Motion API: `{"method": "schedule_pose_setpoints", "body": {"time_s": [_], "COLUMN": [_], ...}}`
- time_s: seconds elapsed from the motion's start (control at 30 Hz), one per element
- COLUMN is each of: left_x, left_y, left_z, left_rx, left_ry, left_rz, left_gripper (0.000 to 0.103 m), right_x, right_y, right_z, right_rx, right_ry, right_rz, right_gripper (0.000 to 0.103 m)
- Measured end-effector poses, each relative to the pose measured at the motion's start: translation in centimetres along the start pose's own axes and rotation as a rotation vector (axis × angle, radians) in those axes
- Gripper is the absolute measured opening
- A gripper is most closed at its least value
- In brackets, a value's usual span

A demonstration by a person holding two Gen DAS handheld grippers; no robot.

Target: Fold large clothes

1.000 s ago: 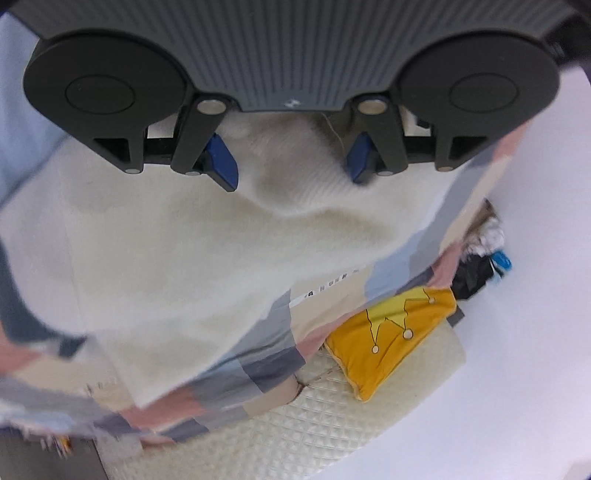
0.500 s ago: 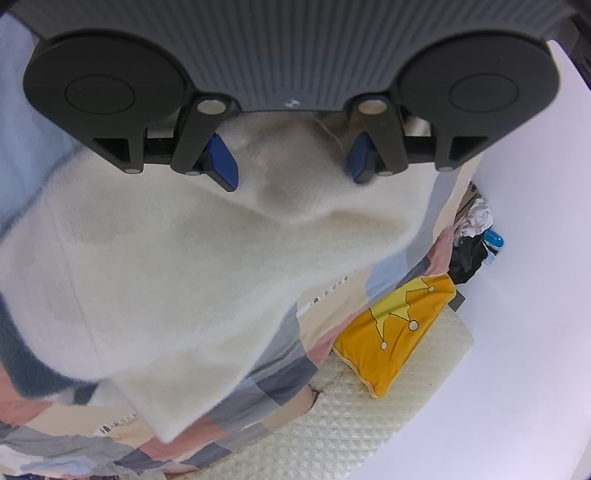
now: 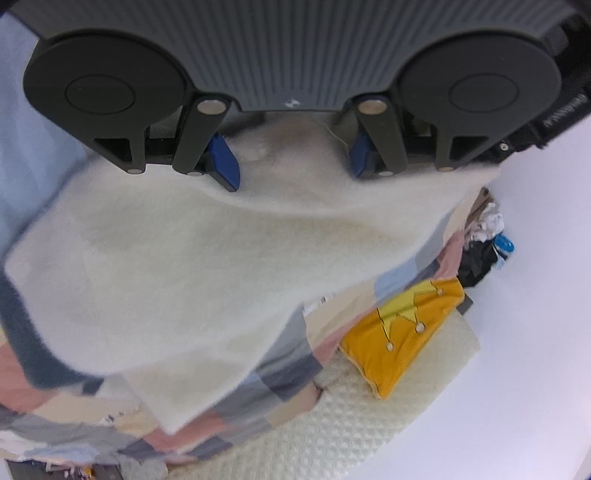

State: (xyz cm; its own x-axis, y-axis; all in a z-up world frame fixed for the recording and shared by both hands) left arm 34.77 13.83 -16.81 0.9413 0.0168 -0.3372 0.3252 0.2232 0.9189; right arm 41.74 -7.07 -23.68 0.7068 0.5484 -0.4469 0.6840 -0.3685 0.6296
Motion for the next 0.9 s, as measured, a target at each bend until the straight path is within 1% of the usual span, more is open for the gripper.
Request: {"method": "schedule_pose_setpoints", "body": {"time_s": [0.1,0.13,0.27,0.33,0.37,0.4,0.5,0.57,0.6,0.7,0.73,0.77,0.83,0.9], "left_x": [-1.2,-1.5,-2.4,-2.9,-3.0,-3.2,-4.0,-4.6,-5.0,-5.8,-6.0,-6.1,-6.3,-6.7], "left_y": [1.2,1.5,2.3,2.6,2.7,2.8,3.0,3.3,3.5,4.1,4.2,4.2,4.2,4.2], "left_z": [1.1,1.2,1.2,1.3,1.4,1.5,1.7,1.7,1.6,1.2,1.2,1.3,2.0,2.7], "left_rx": [0.008,0.009,-0.029,-0.028,-0.029,-0.035,-0.047,-0.048,-0.055,-0.076,-0.079,-0.074,-0.042,-0.029], "left_ry": [-0.018,-0.025,-0.044,-0.056,-0.062,-0.068,-0.083,-0.086,-0.089,-0.101,-0.106,-0.116,-0.129,-0.142], "left_rz": [0.042,0.047,0.064,0.072,0.071,0.072,0.082,0.101,0.110,0.125,0.126,0.120,0.113,0.112], "left_gripper": [0.006,0.006,0.006,0.006,0.006,0.006,0.006,0.006,0.006,0.006,0.006,0.006,0.006,0.006], "right_x": [-0.4,-0.2,0.3,0.6,0.9,1.1,0.9,0.0,-0.7,-3.2,-4.2,-5.1,-6.6,-7.5], "right_y": [-0.1,-0.2,-0.6,-1.0,-1.5,-1.8,-2.3,-1.8,-1.3,0.8,1.5,1.8,2.2,2.6], "right_z": [-0.7,-0.7,-0.7,-1.1,-1.1,-1.0,-0.9,-1.2,-1.2,-1.2,-1.4,-1.6,-1.9,-2.0], "right_rx": [-0.054,-0.065,-0.111,-0.176,-0.204,-0.211,-0.229,-0.253,-0.238,-0.148,-0.144,-0.164,-0.226,-0.250], "right_ry": [0.002,-0.008,-0.045,-0.065,-0.075,-0.093,-0.135,-0.179,-0.183,-0.162,-0.155,-0.151,-0.182,-0.207], "right_rz": [0.044,0.039,0.020,-0.008,-0.045,-0.064,-0.071,-0.026,0.007,0.104,0.148,0.192,0.296,0.354], "right_gripper": [0.066,0.064,0.063,0.063,0.063,0.063,0.063,0.064,0.064,0.063,0.063,0.064,0.064,0.066]}}
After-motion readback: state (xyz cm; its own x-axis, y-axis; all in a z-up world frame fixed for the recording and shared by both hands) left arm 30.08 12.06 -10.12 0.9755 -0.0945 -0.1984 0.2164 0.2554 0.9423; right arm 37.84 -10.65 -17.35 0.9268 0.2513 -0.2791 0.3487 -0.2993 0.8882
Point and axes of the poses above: each gripper's, at about its wrist camera, not at the fingertips, and x roughly the way its jaws point, z to its right, y to its top, the point moved 8 cm from there along x, roughly the way its jaws point, and after that the axes turned 7 degrees about x, right-handed, at the moved point
